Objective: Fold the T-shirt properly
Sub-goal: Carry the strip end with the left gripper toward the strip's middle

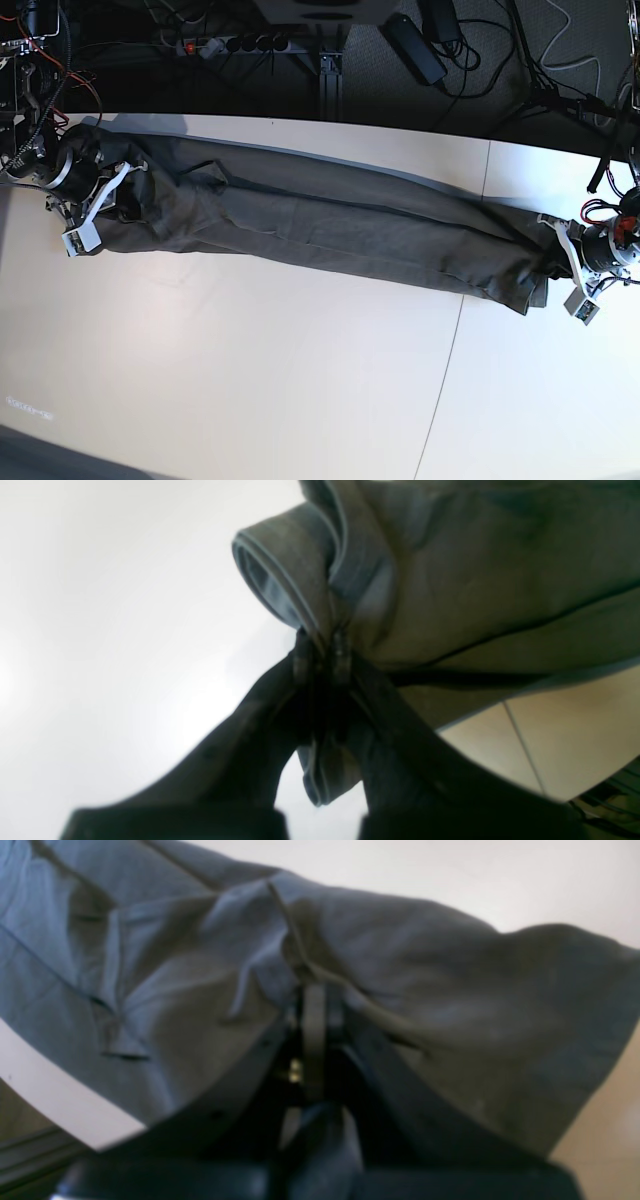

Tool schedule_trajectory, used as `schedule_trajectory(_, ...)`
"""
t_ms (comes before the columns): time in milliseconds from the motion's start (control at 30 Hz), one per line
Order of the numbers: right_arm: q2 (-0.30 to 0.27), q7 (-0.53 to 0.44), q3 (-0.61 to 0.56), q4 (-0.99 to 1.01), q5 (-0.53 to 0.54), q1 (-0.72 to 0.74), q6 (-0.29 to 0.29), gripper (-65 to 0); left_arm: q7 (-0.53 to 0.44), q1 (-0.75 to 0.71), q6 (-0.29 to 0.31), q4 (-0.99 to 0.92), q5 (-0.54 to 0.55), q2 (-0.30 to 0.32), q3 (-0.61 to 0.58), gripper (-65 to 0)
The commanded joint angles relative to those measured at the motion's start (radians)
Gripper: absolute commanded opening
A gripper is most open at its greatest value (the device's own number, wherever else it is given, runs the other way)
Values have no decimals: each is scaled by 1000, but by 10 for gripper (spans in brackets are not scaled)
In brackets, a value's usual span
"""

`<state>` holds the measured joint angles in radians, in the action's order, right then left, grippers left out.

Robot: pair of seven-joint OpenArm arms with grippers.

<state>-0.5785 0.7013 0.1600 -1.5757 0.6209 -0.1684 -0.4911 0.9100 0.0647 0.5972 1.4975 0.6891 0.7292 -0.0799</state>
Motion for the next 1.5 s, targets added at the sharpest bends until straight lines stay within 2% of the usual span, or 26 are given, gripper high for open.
schedule_trajectory(0,-19,-16,18,-17,13,11,-71,-650,-16,30,21,10,5,23,10,-650)
schedule_trajectory(167,-19,-12,33,-21,16,10,-71,-650,15,66,21,11,21,22,10,-650)
schedule_trajectory(233,-19,-12,40,-21,15,10,-71,-650,51,68,26,28,81,21,10,-650)
schedule_trajectory(267,-19,-12,42,-21,15,10,-71,-650,65,68,47,48,113,20,10,-650)
schedule_trajectory(367,-19,-13,44,-21,15,13,-71,-650,90,53,101,148,204,7,9,-650)
schedule_trajectory(500,-19,-10,44,-21,14,13,-71,-650,88,17,101,308,212,-29,2,-650)
schedule_trajectory(700,-20,-8,44,-21,3,13,-71,-650,79,16,101,362,202,-146,-113,-650)
schedule_trajectory(867,-20,-8,44,-21,3,13,-71,-650,50,16,101,362,99,-264,-236,-650)
schedule_trajectory(1067,-20,-1,44,-21,3,12,-71,-650,43,16,101,358,71,-378,-309,-650)
schedule_trajectory(1267,-19,-1,44,-21,3,13,-71,-650,28,16,101,301,-38,-501,-399,-650)
schedule_trajectory(1467,-19,-1,44,-21,4,13,-71,-650,5,19,101,243,-109,-588,-412,-650)
